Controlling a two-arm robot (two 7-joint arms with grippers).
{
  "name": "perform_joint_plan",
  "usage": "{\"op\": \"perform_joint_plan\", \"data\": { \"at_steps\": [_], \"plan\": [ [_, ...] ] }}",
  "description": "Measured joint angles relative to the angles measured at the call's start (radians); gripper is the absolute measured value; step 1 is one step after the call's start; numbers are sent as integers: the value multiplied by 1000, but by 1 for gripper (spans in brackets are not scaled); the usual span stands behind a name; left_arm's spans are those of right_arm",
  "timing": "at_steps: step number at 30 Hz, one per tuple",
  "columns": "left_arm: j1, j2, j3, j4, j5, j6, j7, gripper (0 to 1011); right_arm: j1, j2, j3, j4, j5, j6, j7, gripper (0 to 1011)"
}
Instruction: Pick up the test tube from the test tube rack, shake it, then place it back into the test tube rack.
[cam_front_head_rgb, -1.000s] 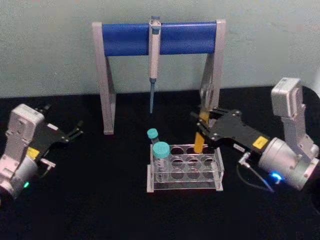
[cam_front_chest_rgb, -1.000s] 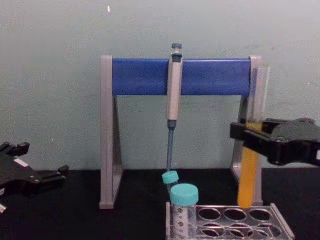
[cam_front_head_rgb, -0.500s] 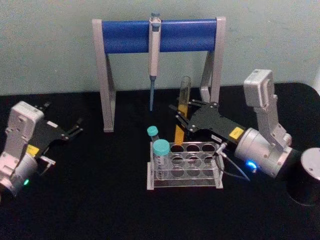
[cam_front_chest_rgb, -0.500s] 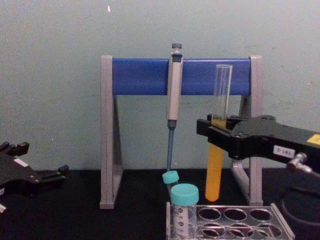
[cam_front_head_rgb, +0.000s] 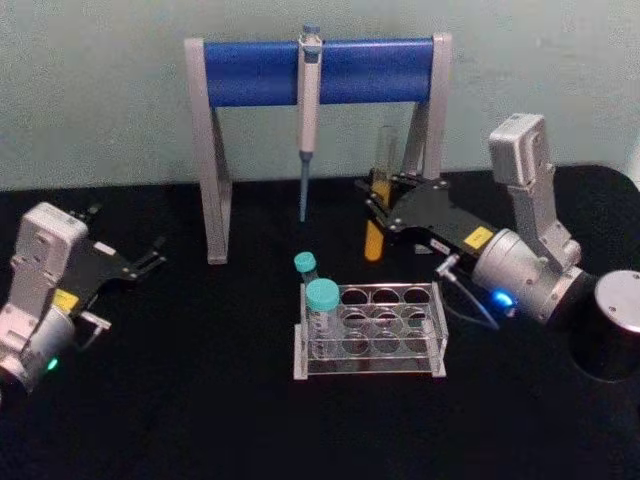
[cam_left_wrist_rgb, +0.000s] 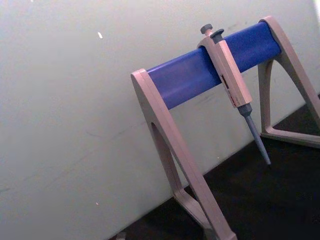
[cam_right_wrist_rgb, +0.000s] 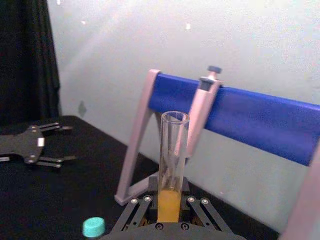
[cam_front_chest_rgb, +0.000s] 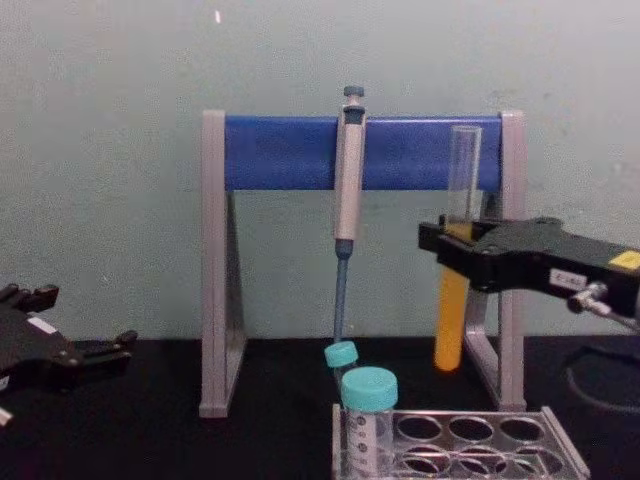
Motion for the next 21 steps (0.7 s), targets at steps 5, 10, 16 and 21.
{"op": "perform_joint_plan", "data": {
  "at_steps": [5, 10, 16, 21],
  "plan": [
    [0, 0, 0, 0, 0, 0, 0, 1001, -141, 98, 70, -156, 44, 36, 17, 232],
    [0, 0, 0, 0, 0, 0, 0, 1001, -170, 120, 57, -203, 59, 47, 41, 232],
    [0, 0, 0, 0, 0, 0, 0, 1002, -158, 117, 32, -203, 68, 51, 53, 232],
    [0, 0, 0, 0, 0, 0, 0, 1001, -121, 96, 12, -172, 73, 51, 57, 232]
  ]
}}
